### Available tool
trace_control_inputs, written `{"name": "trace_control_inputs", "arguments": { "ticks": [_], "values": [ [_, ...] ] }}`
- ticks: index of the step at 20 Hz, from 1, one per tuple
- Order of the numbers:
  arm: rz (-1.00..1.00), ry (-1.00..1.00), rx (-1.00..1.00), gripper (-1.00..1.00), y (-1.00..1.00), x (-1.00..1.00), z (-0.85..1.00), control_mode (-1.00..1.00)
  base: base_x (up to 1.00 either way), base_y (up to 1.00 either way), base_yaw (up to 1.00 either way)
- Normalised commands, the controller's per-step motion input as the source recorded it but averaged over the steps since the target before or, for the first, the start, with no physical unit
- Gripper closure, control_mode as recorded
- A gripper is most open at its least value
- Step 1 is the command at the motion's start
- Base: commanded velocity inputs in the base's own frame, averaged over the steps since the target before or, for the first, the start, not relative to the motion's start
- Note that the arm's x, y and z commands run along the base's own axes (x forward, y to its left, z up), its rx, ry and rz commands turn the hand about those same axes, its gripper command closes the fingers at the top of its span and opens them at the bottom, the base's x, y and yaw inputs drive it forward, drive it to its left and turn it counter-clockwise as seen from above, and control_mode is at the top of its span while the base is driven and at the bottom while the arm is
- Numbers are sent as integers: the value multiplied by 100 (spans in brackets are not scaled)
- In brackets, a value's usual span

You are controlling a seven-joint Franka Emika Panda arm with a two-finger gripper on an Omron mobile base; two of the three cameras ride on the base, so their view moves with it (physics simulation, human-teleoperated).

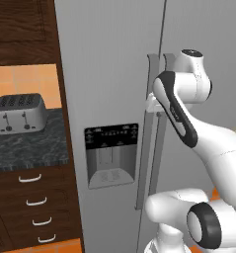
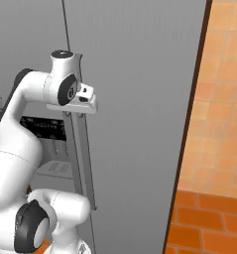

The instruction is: Take the strawberry from the fridge and place it on top of the pancake, located on the dining counter.

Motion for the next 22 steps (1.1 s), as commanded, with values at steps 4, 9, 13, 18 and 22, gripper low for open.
{"name": "trace_control_inputs", "arguments": {
  "ticks": [4, 9, 13, 18, 22],
  "values": [
    [-1, -4, -1, -100, 0, -43, -11, -100, 0, 0, 0],
    [-4, -31, 0, -100, -1, -71, -51, -100, 0, 0, 0],
    [-8, -6, 4, -100, -1, -4, -3, -100, 0, 0, 0],
    [-1, 0, 4, -100, 0, -4, -2, 100, -42, 2, -2],
    [0, 0, 0, -100, 0, 0, 0, 100, -64, 33, -3]
  ]
}}
